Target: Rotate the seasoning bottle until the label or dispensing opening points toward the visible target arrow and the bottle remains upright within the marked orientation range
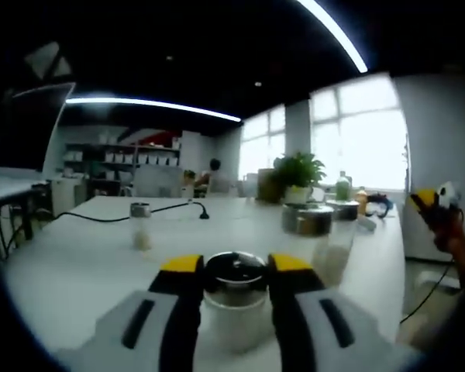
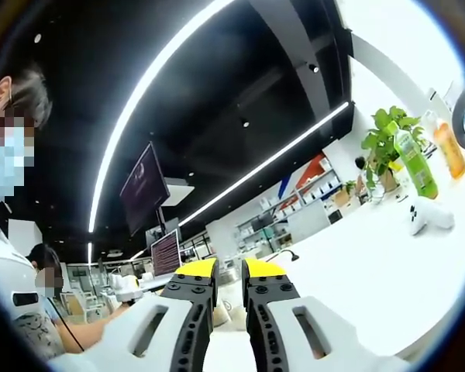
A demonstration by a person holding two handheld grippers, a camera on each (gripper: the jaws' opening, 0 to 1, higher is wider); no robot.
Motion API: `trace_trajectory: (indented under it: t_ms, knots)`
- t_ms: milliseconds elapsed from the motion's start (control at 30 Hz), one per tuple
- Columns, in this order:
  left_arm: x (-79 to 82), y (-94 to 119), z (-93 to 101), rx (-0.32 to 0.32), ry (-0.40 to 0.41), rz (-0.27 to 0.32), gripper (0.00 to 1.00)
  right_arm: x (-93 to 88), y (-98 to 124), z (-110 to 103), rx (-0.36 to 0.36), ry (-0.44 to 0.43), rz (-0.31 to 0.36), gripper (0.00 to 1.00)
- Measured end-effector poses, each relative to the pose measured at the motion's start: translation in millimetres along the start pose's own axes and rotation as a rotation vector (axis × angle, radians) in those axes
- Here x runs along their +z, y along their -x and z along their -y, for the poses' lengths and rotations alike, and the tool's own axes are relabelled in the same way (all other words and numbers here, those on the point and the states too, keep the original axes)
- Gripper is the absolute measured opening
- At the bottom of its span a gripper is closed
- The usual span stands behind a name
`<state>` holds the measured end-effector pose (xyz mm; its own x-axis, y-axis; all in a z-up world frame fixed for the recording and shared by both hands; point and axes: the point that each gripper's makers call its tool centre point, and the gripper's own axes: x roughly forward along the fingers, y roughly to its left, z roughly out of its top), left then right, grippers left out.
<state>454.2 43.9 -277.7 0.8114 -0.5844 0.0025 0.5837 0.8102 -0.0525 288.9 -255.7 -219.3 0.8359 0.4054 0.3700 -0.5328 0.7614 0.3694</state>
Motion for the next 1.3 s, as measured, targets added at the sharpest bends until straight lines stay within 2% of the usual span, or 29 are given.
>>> trace_trajectory:
  t_ms: [133,467,833,1000,1133,1300]
  knots:
    - [-1.0,3,2.7,-0.034,-0.026,-0.015,0.34,0.5,0,-1,0.003,0.009,-0.001,0.1]
    - [-0.9,3,4.8,-0.132,-0.022,-0.032,0.34,-0.9,-1,-5,0.02,0.001,-0.007,0.1]
    - [-0.2,3,8.8,-0.215,-0.024,-0.013,0.34,-4.4,-2,-8,0.041,-0.011,-0.019,0.1]
    - [-0.1,3,9.7,-0.26,-0.021,-0.026,0.34,-4.4,-3,-9,0.045,-0.02,-0.018,0.1]
    - [-0.6,3,11.8,-0.328,-0.014,-0.021,0.34,-6.9,-5,-10,0.05,-0.024,-0.026,0.1]
    - [-0.9,3,14.3,-0.384,-0.016,-0.033,0.34,-10.2,-7,-12,0.059,-0.031,-0.038,0.1]
